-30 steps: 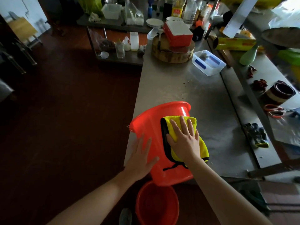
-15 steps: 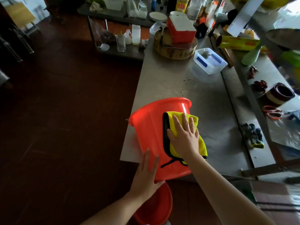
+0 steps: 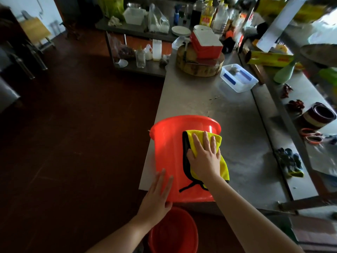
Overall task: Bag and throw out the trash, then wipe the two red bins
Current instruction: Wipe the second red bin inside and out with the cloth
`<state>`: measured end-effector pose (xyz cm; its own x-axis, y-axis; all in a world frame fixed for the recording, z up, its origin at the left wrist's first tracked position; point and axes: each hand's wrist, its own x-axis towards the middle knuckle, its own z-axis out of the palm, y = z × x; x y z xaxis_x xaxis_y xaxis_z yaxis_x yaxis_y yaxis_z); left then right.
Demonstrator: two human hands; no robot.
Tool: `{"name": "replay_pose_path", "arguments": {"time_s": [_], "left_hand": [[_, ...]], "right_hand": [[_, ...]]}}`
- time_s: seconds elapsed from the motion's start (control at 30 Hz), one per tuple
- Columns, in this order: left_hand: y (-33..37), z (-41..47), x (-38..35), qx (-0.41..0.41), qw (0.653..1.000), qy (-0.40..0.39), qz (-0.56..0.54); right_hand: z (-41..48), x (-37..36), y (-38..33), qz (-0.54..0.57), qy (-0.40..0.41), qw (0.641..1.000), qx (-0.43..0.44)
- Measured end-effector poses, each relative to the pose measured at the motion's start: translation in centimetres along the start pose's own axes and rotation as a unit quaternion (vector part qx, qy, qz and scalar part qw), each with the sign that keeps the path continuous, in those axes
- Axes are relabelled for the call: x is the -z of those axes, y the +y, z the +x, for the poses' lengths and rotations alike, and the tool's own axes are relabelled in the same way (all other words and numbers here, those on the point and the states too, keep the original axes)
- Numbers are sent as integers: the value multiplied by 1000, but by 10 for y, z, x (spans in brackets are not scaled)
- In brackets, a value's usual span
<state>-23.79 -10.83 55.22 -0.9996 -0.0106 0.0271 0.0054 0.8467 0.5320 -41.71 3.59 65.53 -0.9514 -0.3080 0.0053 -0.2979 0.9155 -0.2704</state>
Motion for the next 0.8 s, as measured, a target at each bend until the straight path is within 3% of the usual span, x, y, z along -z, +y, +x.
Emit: {"name": "replay_pose_path", "arguments": {"time_s": [0.13, 0.4, 0.57, 0.67, 0.8], "left_hand": [[-1, -2, -1, 3, 999, -8, -33], [-3, -5, -3, -1, 999, 17, -42], [-7, -6, -3, 1, 998, 14, -59], [-4, -2, -1, -9, 999, 2, -50], [-1, 2, 0, -12, 999, -12, -47]], "right_hand": [[2, -2, -9, -20, -3, 1000, 11], [16, -14, -67, -113, -9, 981, 155], [22, -16, -55, -117, -1, 977, 180], [23, -10, -28, -60, 31, 991, 118], [27, -5, 21, 89, 35, 994, -44]]}}
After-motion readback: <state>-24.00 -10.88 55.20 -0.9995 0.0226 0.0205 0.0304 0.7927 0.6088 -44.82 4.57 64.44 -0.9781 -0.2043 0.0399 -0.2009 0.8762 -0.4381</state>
